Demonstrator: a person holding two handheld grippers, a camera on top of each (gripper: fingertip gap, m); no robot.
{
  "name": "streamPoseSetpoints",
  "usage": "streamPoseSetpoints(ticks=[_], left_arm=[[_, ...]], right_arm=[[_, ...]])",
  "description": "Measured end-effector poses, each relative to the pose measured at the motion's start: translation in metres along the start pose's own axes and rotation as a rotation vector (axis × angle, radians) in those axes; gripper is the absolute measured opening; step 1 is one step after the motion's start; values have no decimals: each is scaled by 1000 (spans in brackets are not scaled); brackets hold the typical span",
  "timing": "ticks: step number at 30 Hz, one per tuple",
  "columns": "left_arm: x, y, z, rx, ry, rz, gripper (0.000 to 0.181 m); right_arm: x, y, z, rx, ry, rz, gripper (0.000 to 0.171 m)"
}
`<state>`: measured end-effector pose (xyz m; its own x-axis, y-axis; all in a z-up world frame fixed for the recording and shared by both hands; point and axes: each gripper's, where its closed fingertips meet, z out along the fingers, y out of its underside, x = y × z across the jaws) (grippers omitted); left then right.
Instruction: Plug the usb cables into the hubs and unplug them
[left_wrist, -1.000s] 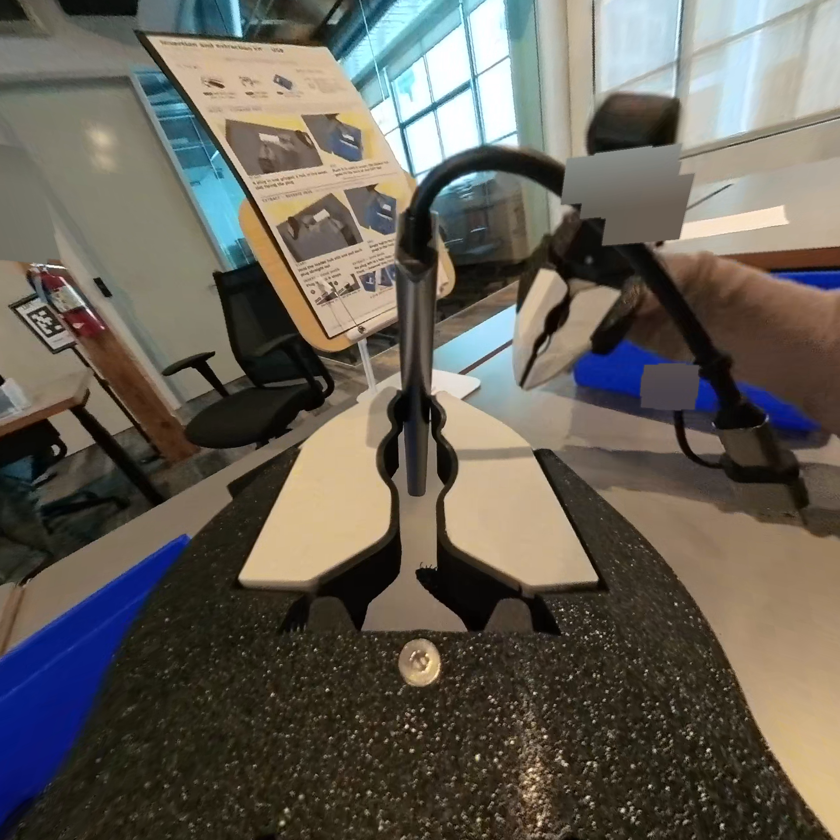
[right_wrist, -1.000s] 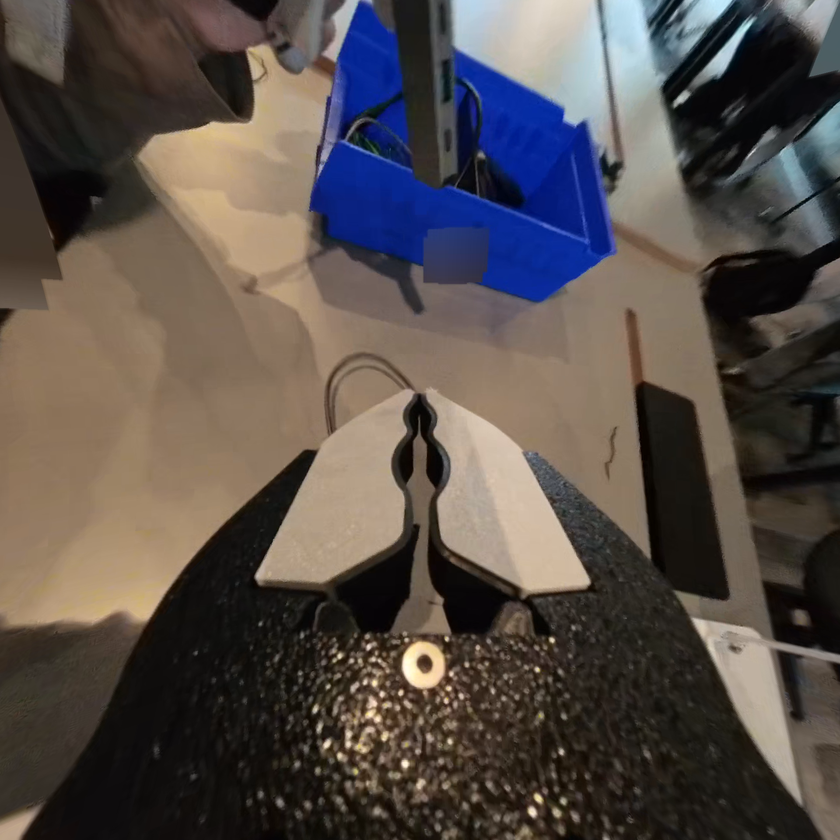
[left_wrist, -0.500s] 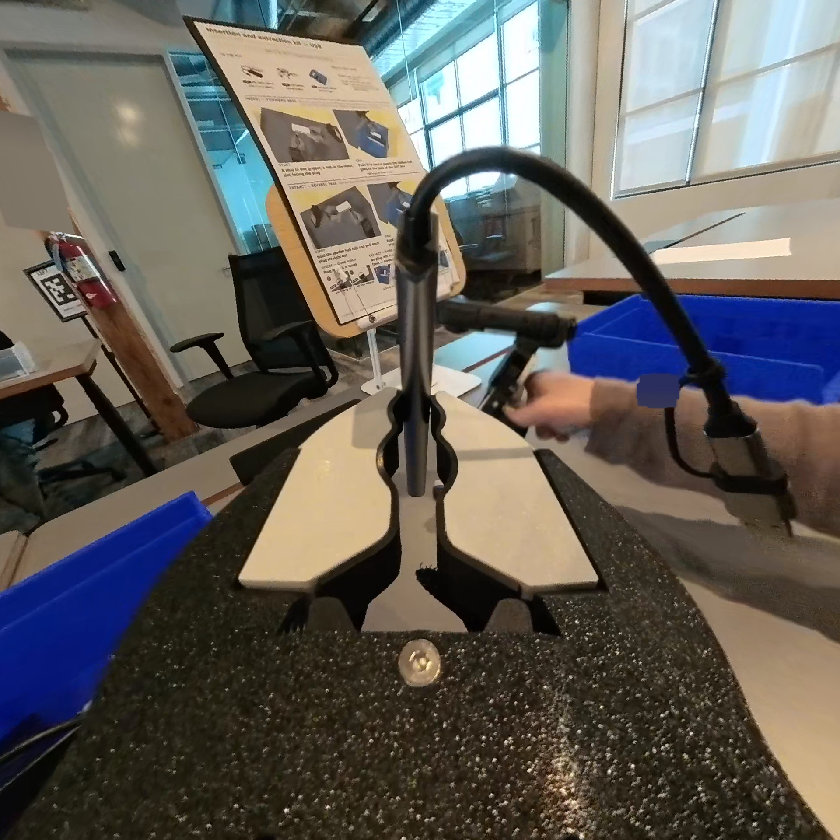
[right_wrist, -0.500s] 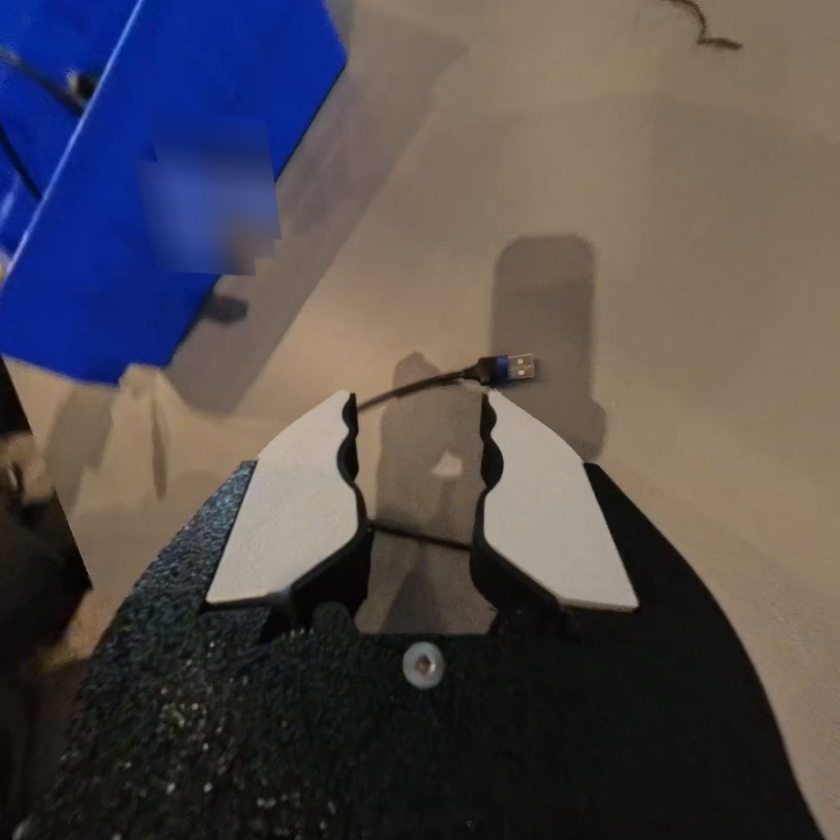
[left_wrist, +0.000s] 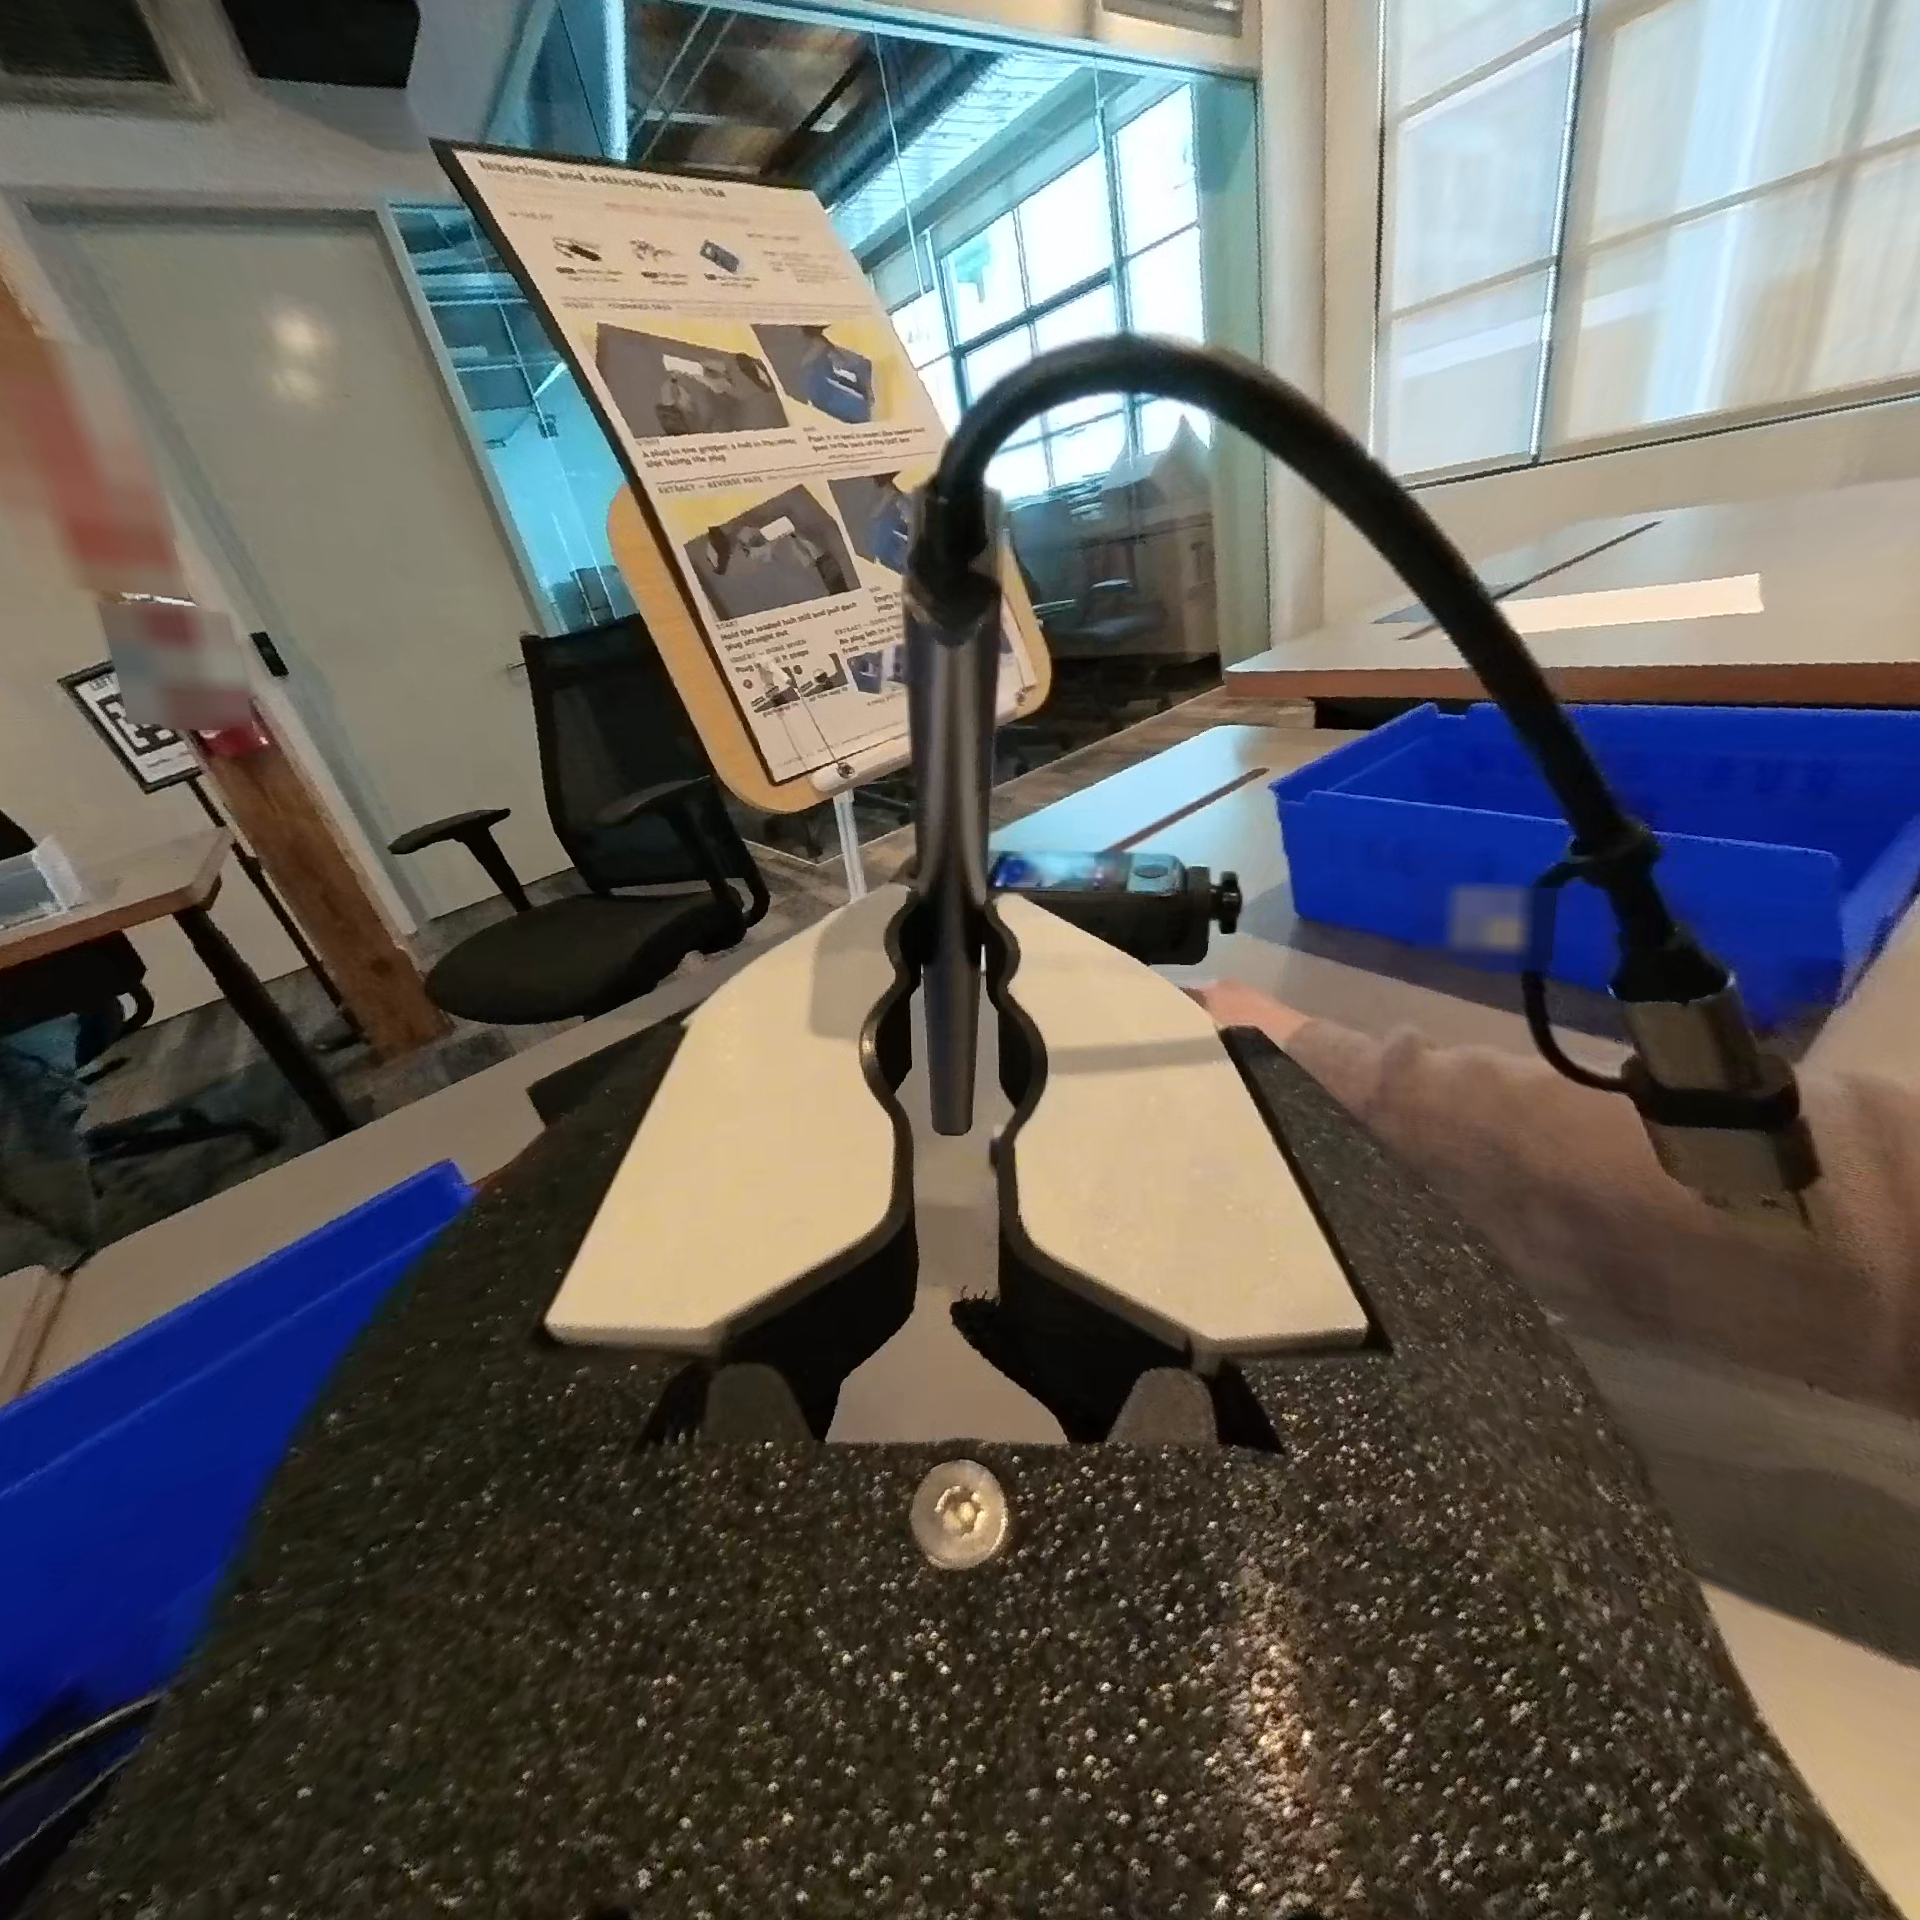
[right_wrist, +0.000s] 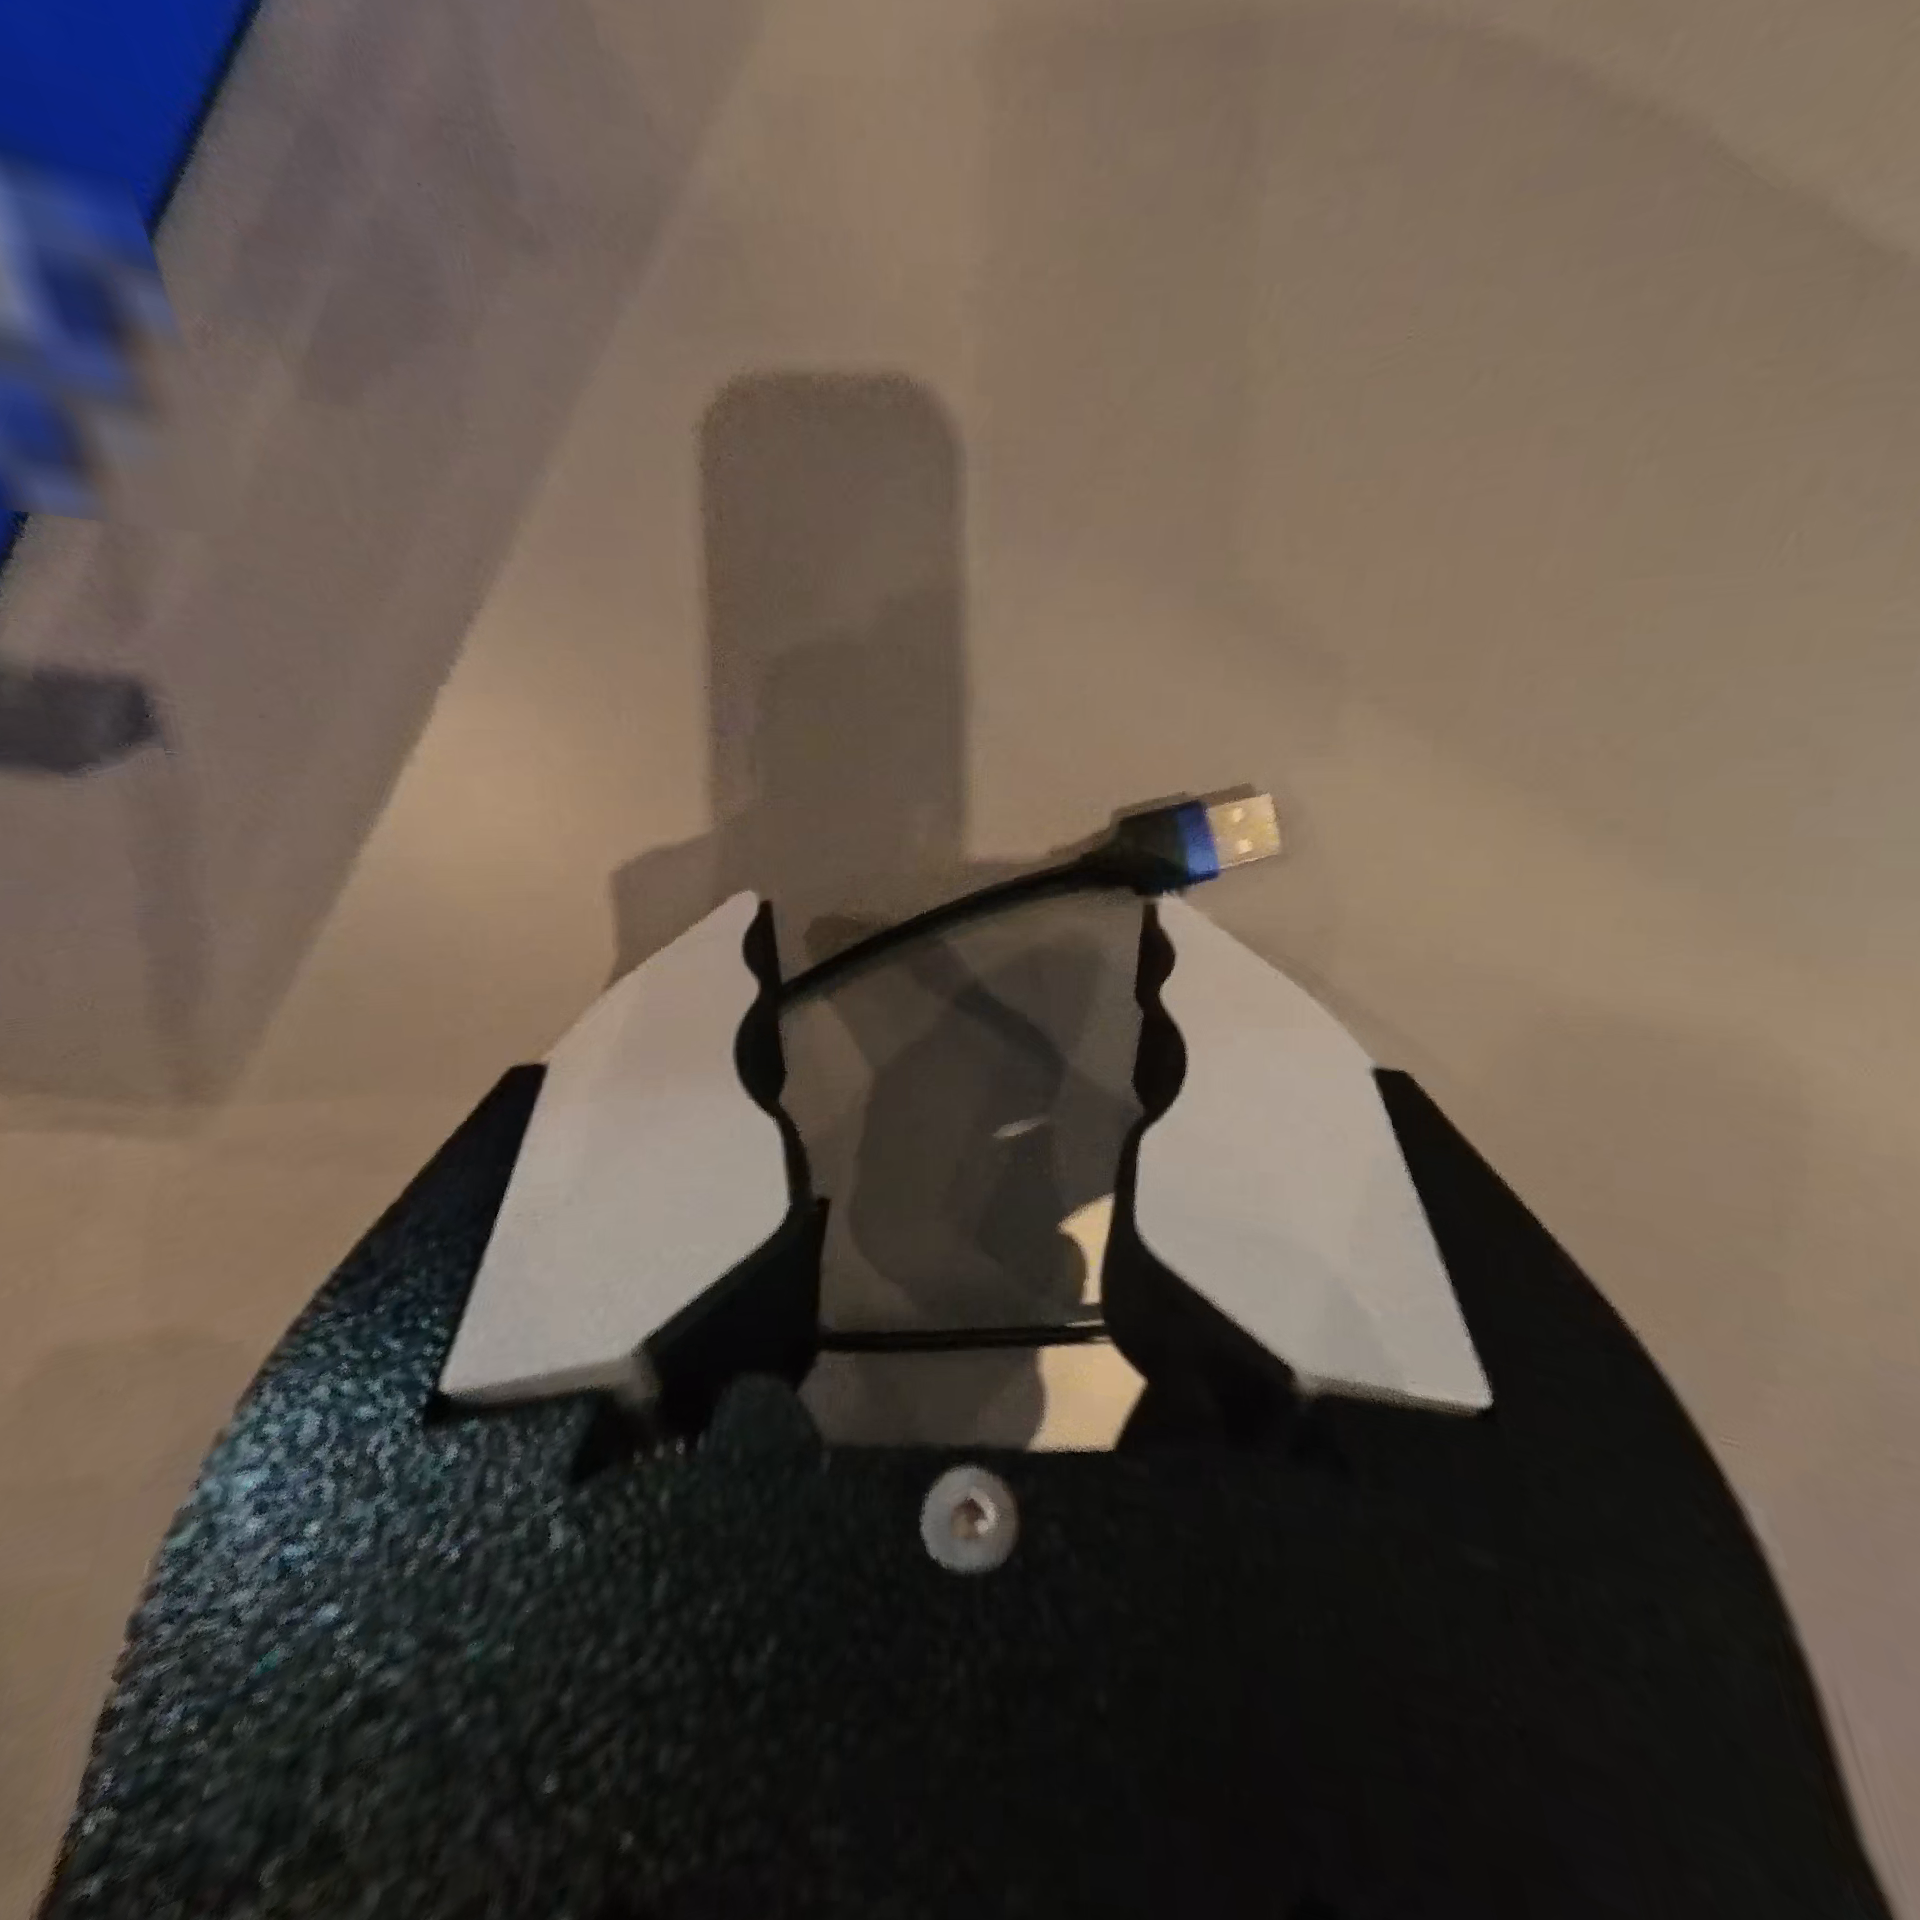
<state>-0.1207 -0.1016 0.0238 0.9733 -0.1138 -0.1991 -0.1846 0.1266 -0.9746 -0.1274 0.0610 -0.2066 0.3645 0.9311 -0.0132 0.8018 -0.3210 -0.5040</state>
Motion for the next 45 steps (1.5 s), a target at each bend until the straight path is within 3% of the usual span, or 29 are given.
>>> streamPoseSetpoints(ticks=[3, 7, 17, 20, 23, 28, 33, 36, 45], left_arm=[[-3, -3, -4, 12, -10, 0, 11], [-8, -2, -7, 12, -20, -4, 11], [-6, -1, -4, 3, -14, 0, 11], [-2, -1, -2, 5, -6, 6, 11], [1, 2, 1, -3, 8, 1, 11], [3, 9, 7, -25, 21, 0, 11], [5, 12, 10, -35, 26, -1, 10], [3, 12, 10, -34, 18, 4, 11], [-6, 7, 3, 8, 10, -10, 11]], right_arm=[[-8, 1, 2, 2, -38, 43, 64], [-3, 11, 5, -40, 36, -13, 68], [25, 46, -24, -124, 99, -307, 57], [37, 42, -30, -13, 23, -174, 38], [32, 30, -28, 98, -202, 82, 48], [51, 26, -14, 109, -127, 160, 48], [65, 19, -4, 86, -18, 136, 39], [71, 20, -3, 64, 35, 88, 18], [57, 5, -17, 168, -37, -189, 5]])
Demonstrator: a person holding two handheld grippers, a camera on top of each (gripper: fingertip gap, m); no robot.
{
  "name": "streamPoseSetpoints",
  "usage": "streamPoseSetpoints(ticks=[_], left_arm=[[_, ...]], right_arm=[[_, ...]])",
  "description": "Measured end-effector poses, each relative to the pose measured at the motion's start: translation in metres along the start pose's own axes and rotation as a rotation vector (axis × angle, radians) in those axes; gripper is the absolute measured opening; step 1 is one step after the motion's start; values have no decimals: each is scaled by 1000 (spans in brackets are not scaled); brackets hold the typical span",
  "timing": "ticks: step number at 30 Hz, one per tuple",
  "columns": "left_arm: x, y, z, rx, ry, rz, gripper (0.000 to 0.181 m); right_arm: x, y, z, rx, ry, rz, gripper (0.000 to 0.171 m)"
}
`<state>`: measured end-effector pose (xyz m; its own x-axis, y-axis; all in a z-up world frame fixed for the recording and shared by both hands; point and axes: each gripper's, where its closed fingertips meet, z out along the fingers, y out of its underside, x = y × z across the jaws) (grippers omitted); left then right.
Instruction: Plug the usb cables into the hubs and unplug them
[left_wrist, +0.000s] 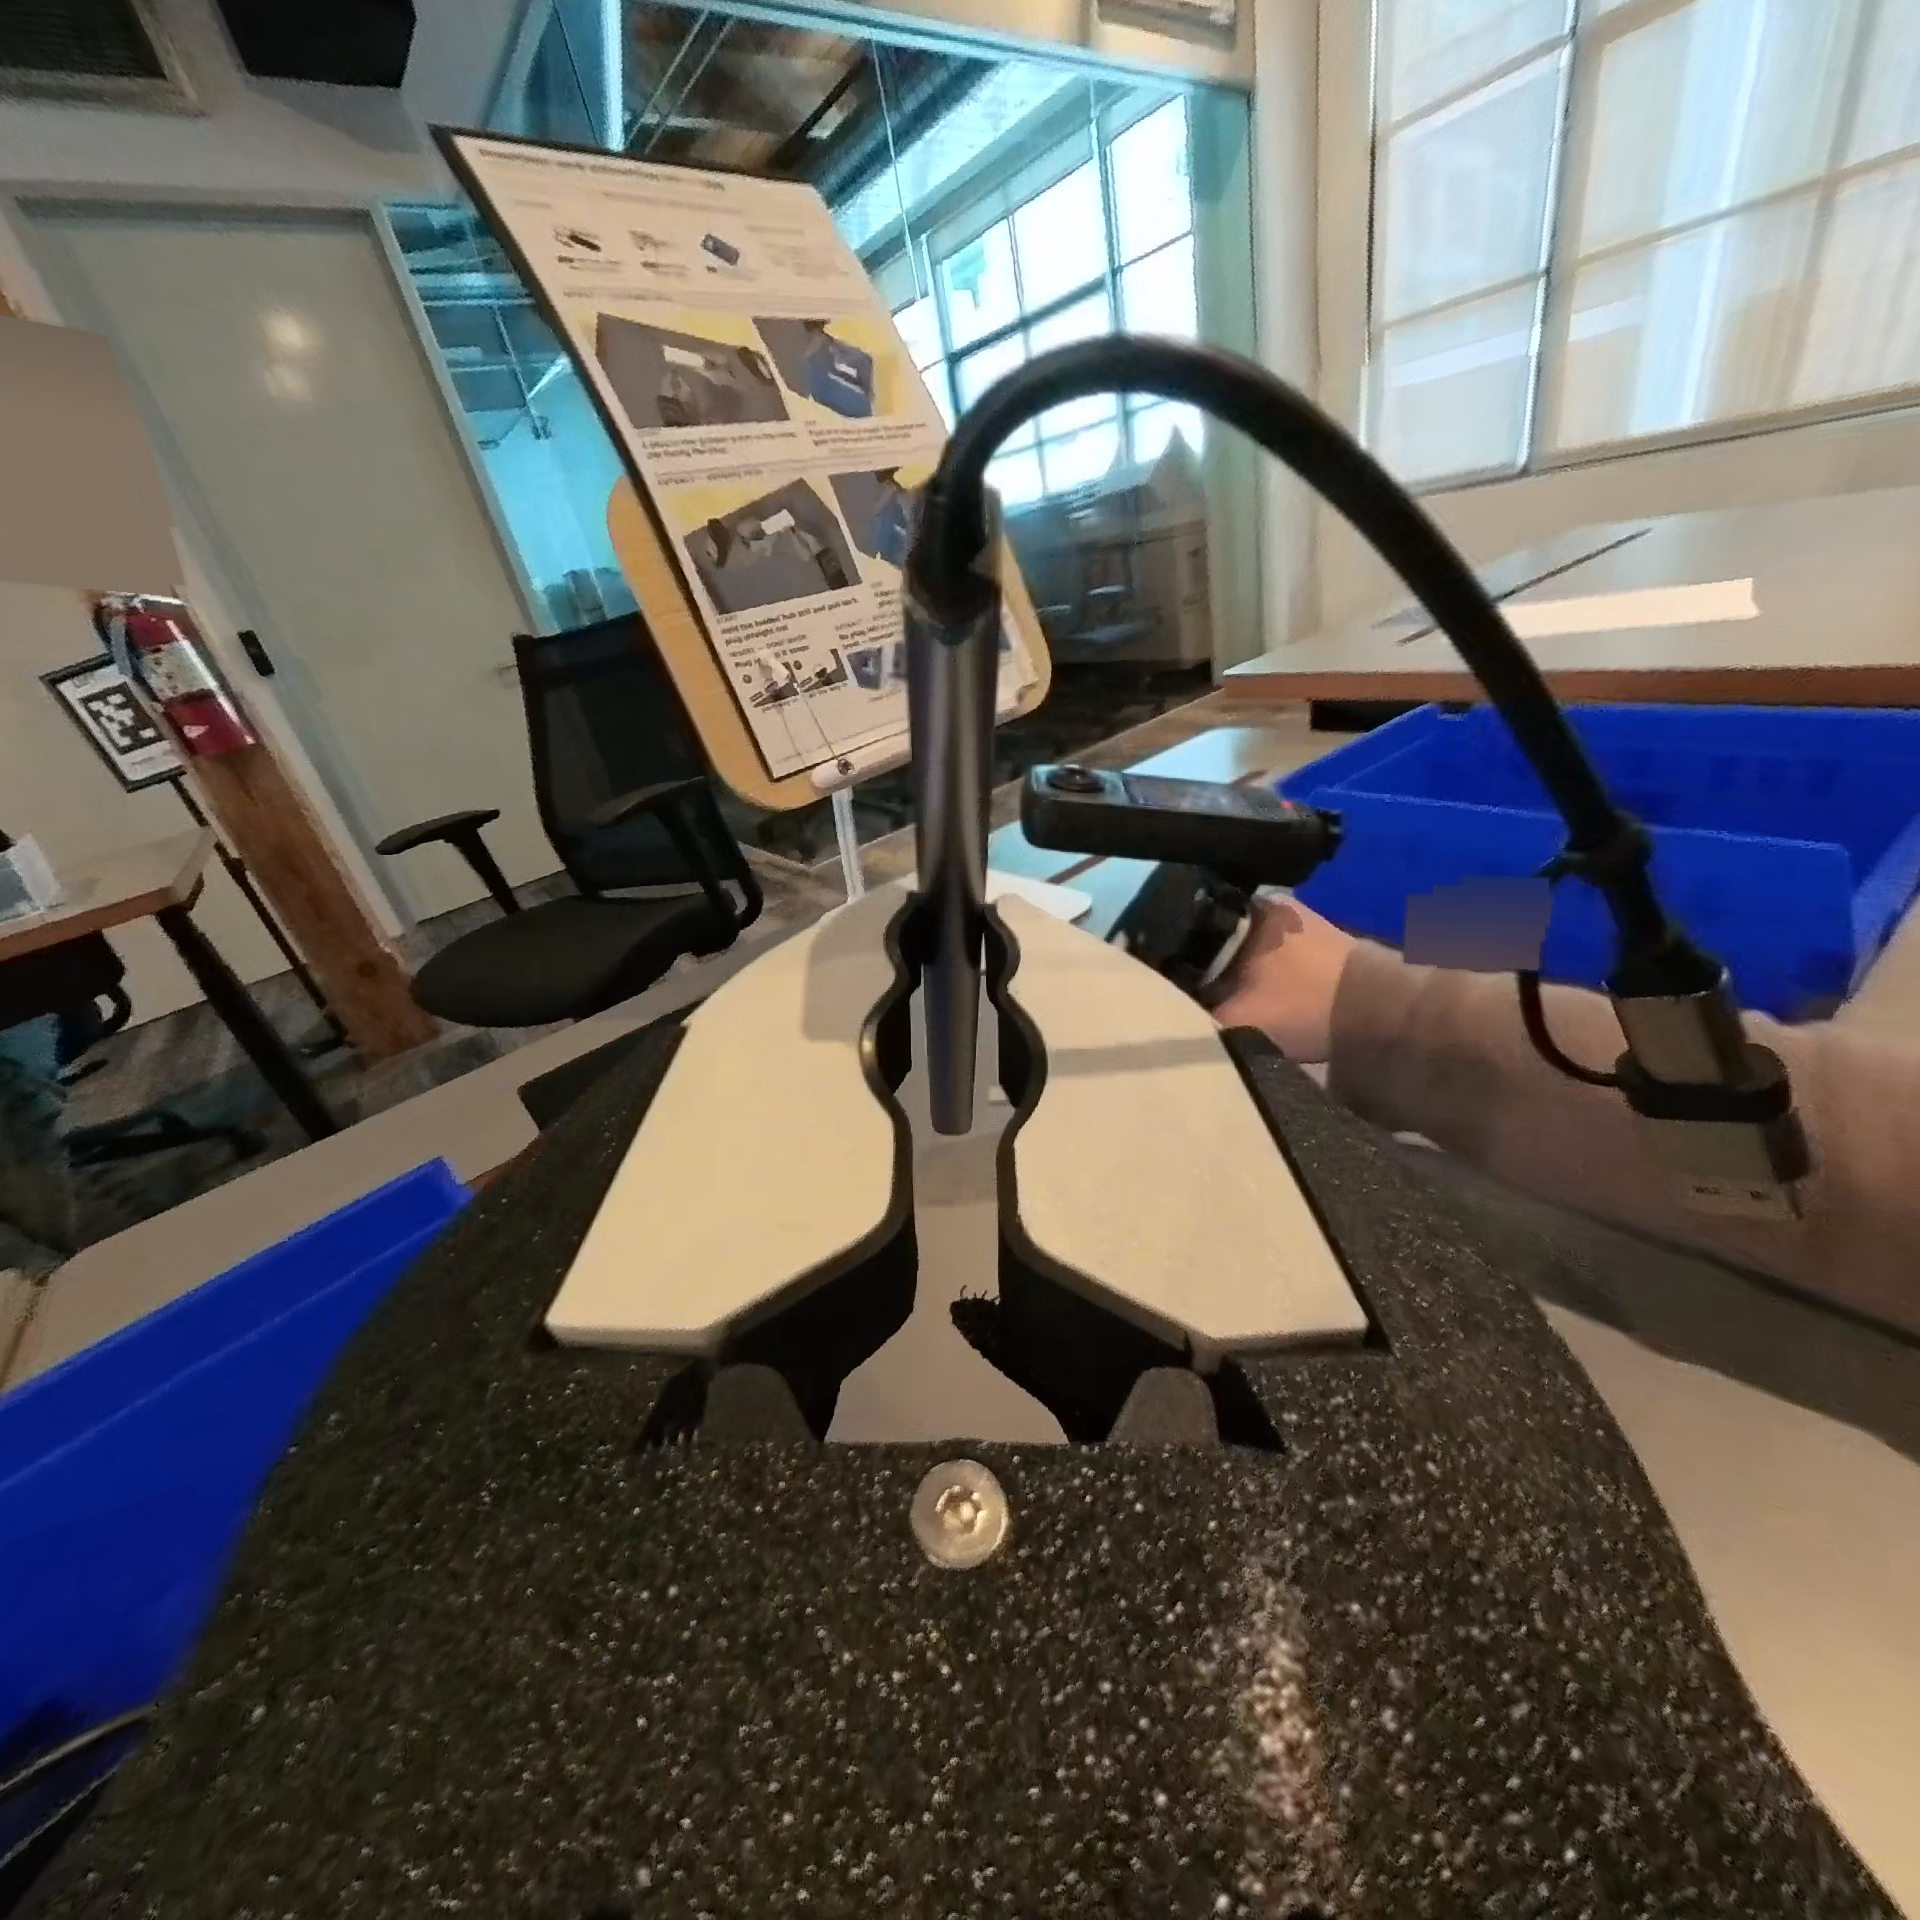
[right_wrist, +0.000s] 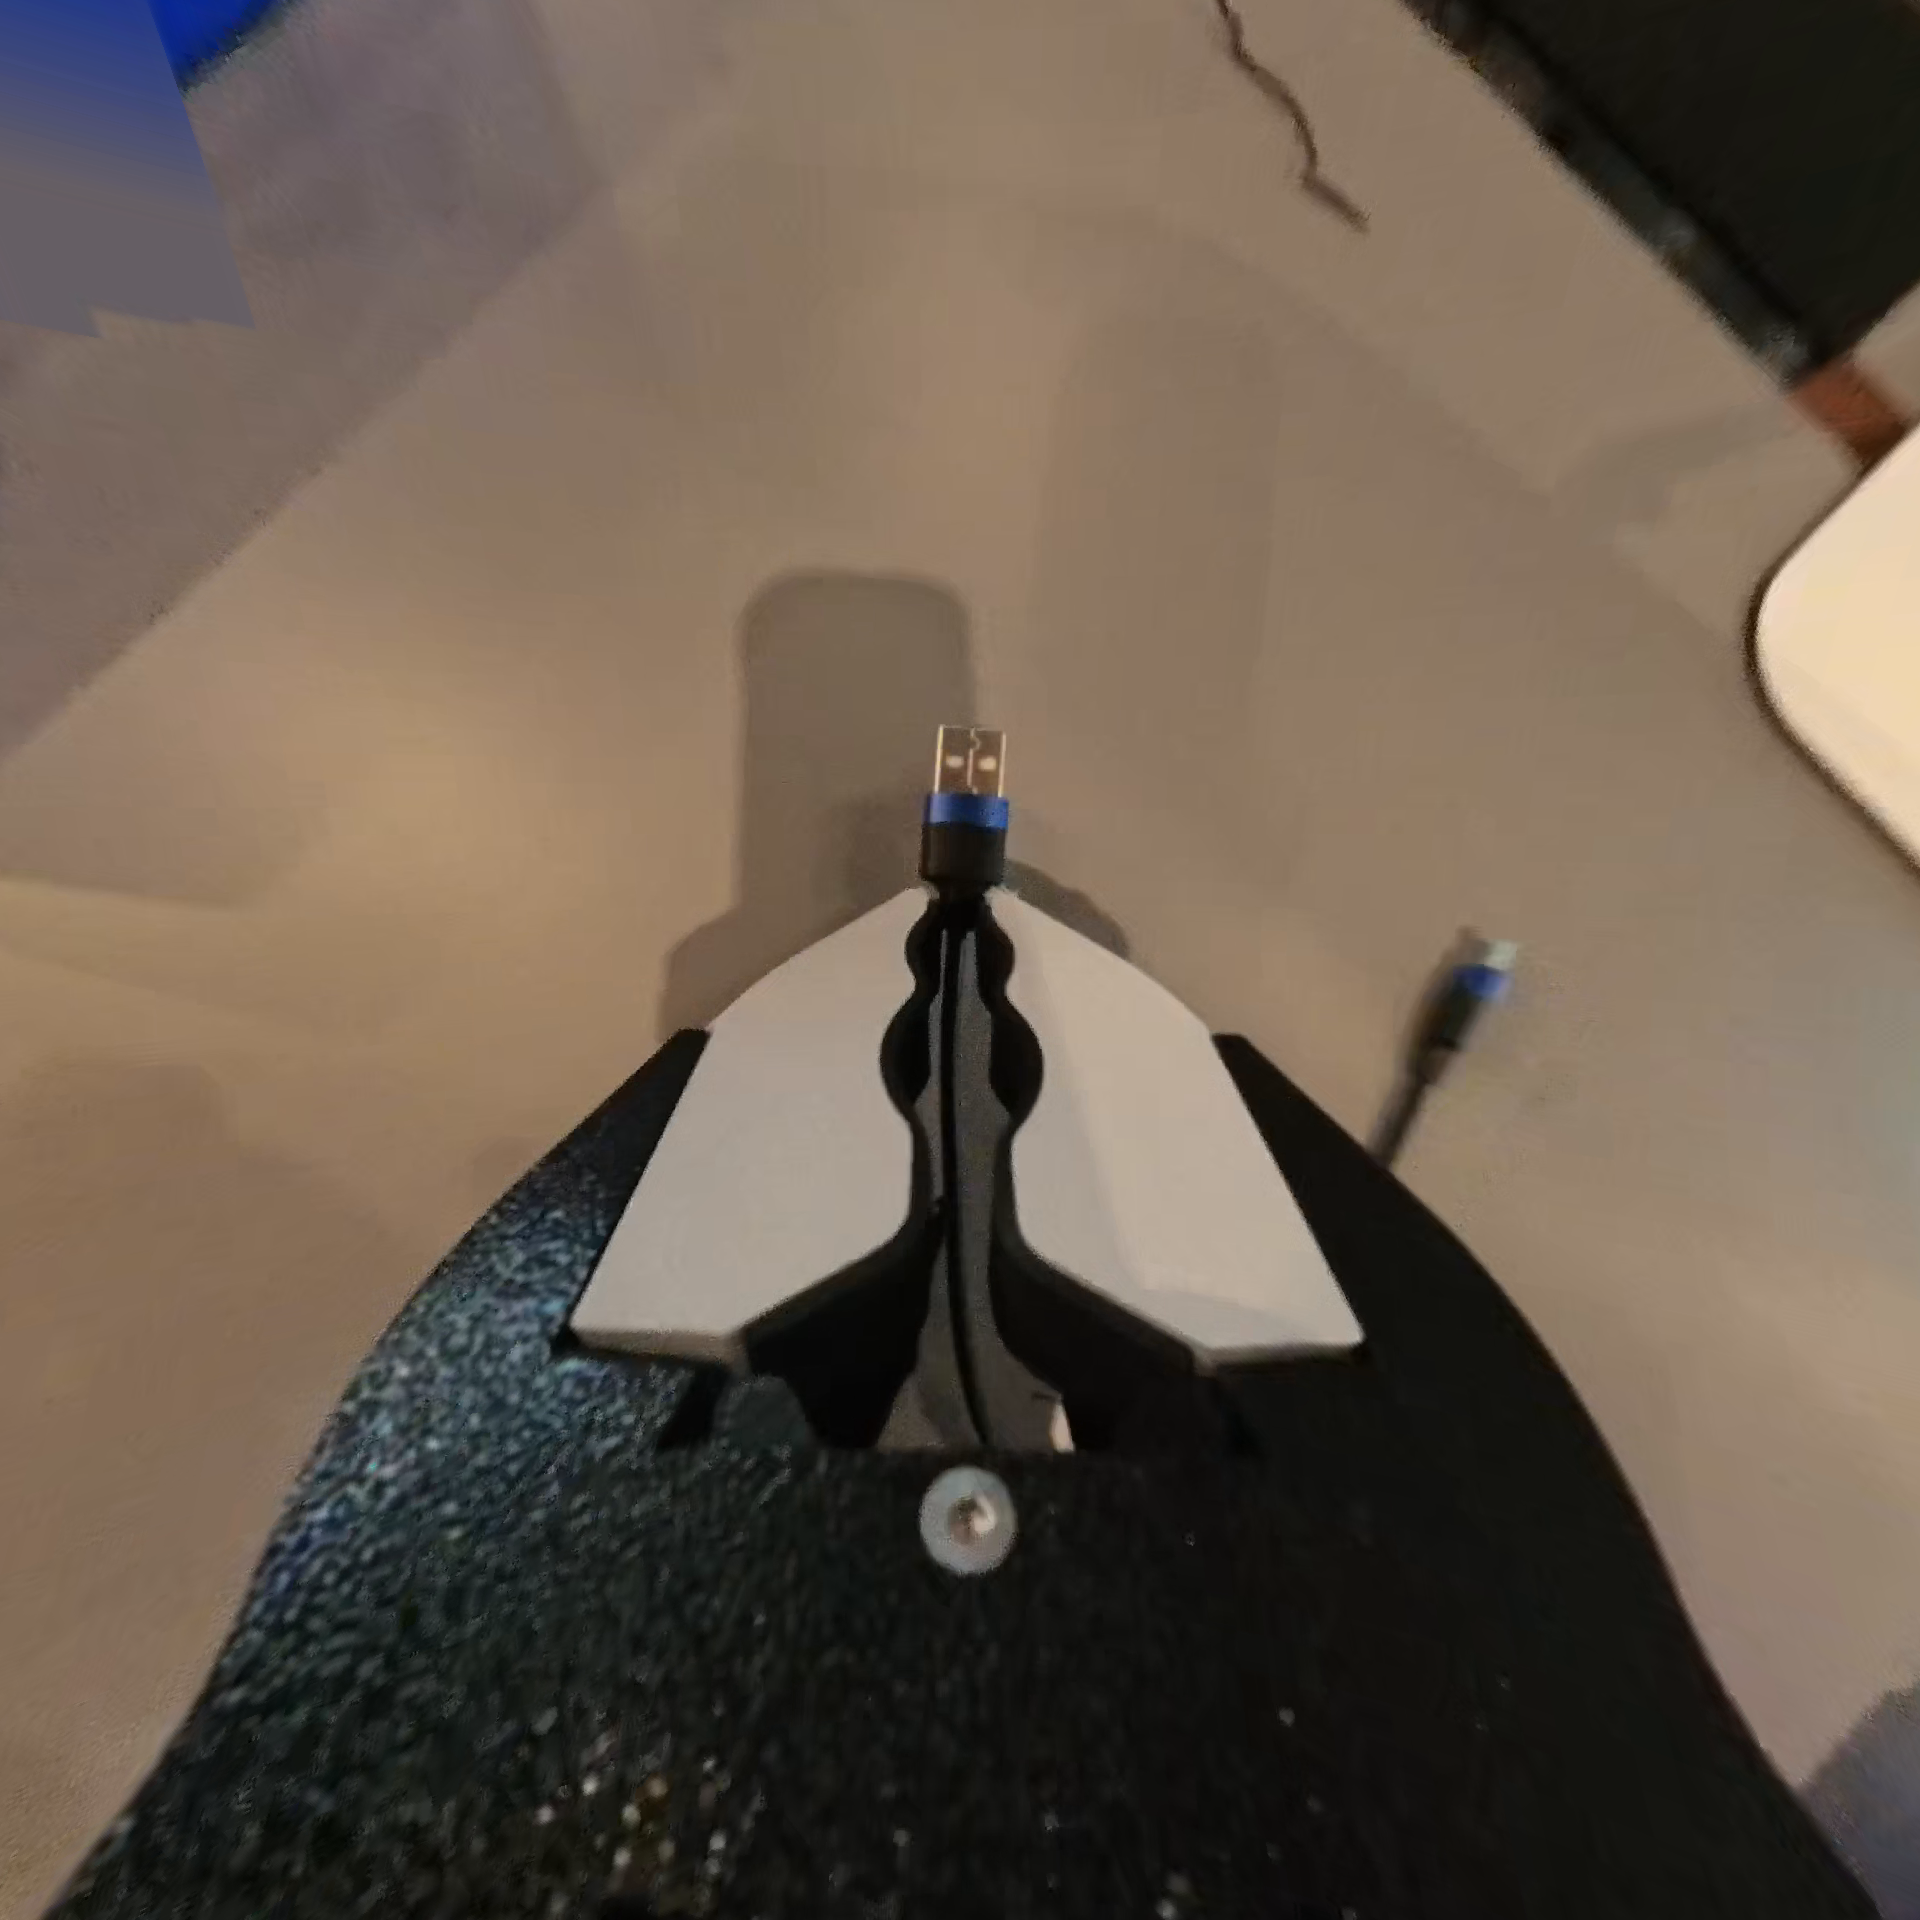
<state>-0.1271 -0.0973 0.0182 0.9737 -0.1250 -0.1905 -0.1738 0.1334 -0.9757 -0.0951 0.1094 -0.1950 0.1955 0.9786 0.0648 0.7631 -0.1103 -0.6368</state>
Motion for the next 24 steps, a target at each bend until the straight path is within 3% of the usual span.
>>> streamPoseSetpoints(ticks=[6, 13, 24], left_arm=[[1, -9, -10, 95, 122, -103, 10], [-13, -6, -19, 63, 67, -82, 10], [-10, -16, -25, 60, 33, -44, 11]], right_arm=[[-24, -61, -47, 262, -125, -325, 5], [-74, -110, -114, 601, -219, -756, 5], [-93, -125, -146, 638, -316, -911, 5]])
